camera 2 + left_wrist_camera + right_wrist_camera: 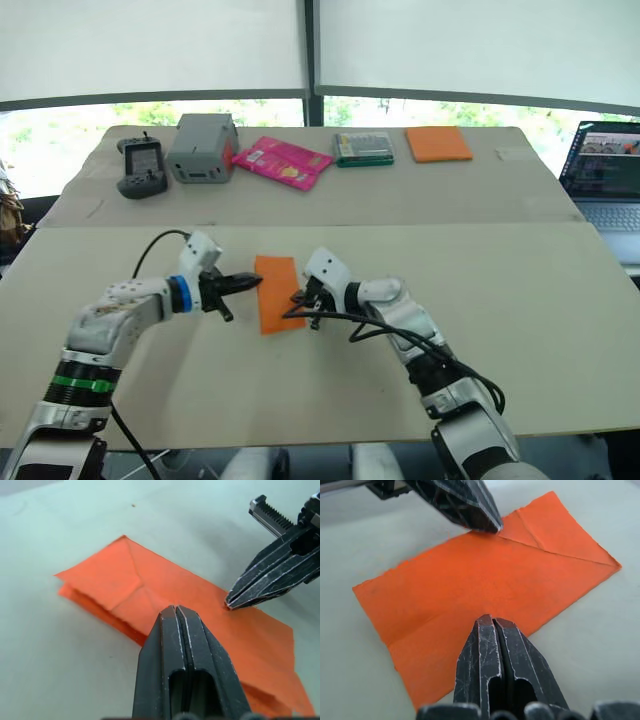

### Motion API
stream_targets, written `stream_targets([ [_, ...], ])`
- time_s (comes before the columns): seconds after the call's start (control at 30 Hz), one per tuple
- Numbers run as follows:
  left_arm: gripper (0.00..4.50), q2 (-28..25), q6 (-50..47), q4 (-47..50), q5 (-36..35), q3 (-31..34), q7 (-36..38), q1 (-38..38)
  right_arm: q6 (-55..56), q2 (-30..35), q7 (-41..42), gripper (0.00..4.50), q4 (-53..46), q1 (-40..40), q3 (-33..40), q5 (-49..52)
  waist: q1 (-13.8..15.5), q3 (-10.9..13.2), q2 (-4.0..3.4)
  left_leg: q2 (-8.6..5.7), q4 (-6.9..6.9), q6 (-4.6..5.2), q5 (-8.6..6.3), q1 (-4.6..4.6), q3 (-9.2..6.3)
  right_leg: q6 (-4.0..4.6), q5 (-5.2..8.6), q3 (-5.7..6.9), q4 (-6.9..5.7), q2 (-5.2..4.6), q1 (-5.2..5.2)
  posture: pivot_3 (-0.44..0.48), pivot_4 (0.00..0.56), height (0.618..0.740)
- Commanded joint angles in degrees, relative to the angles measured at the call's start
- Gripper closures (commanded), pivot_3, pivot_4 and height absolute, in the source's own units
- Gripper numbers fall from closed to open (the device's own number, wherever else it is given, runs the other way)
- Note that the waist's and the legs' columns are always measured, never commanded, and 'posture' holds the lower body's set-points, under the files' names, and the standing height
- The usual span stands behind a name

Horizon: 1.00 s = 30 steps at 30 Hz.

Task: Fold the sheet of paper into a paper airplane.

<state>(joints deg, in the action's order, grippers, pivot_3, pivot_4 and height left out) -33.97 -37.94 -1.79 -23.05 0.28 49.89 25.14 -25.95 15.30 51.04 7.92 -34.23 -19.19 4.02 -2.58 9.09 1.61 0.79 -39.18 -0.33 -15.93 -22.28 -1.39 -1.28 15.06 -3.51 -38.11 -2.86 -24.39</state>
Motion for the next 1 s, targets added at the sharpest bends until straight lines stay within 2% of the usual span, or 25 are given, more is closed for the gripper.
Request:
stream_targets([
  [0.03, 4.5, -3.3, -0.2, 1.6, -2.5, 4.2, 2.6, 0.9, -3.0, 2.3, 1.7, 4.44, -7.6, -0.3, 4.1, 4.4, 0.1, 0.0, -0.01, 0.0, 0.0, 0.0, 0.0, 0.01, 0.0, 0.0, 0.0, 0.0, -0.01, 0.01, 0.0, 0.0, 0.15, 0.74],
  [0.13, 4.5, -4.9, 0.4, 1.8, -2.7, 3.8, 4.3, -0.1, -6.4, 5.0, 2.7, 4.44, -11.0, -0.8, 7.0, 7.4, 0.2, 0.0, -0.01, 0.0, 0.0, 0.0, 0.0, 0.03, -0.02, 0.0, 0.0, 0.04, 0.0, -0.01, 0.04, 0.0, 0.15, 0.74],
  [0.27, 4.5, -3.9, 1.7, 2.5, -1.3, 0.4, 4.8, -1.0, -7.7, 10.4, 4.0, 4.44, -13.1, -1.7, 8.2, 7.7, 0.7, 0.0, -0.02, -0.12, -0.01, 0.02, 0.01, 0.02, -0.01, -0.02, -0.01, 0.1, 0.05, -0.16, 0.1, 0.0, 0.15, 0.74],
  [0.63, 4.5, 7.5, 4.5, -3.6, 3.4, -9.2, 2.6, 6.3, -10.4, 20.0, 1.1, 4.44, -16.2, -1.6, 13.6, 7.3, 1.7, 0.0, 0.0, -0.34, -0.01, 0.12, 0.07, -0.03, 0.01, -0.06, -0.02, 0.11, 0.05, -0.2, 0.09, 0.0, 0.15, 0.74],
  [0.83, 4.5, 11.8, 6.2, -9.6, 7.4, -13.7, 2.3, 8.3, -12.8, 21.5, -0.3, 4.44, -20.2, -1.1, 14.9, 8.3, 1.5, 0.0, 0.01, -0.42, -0.01, 0.14, 0.08, -0.03, 0.01, -0.09, -0.04, 0.06, 0.05, -0.24, 0.09, 0.0, 0.15, 0.74],
  [1.0, 4.5, 15.1, 8.2, -14.2, 10.1, -15.8, 1.8, 9.4, -14.1, 20.2, -1.8, 4.44, -23.0, -1.1, 14.1, 9.8, 1.8, 0.0, 0.0, -0.49, -0.02, 0.25, 0.15, -0.03, -0.01, -0.12, -0.06, 0.07, 0.05, -0.28, 0.13, 0.0, 0.15, 0.74],
])
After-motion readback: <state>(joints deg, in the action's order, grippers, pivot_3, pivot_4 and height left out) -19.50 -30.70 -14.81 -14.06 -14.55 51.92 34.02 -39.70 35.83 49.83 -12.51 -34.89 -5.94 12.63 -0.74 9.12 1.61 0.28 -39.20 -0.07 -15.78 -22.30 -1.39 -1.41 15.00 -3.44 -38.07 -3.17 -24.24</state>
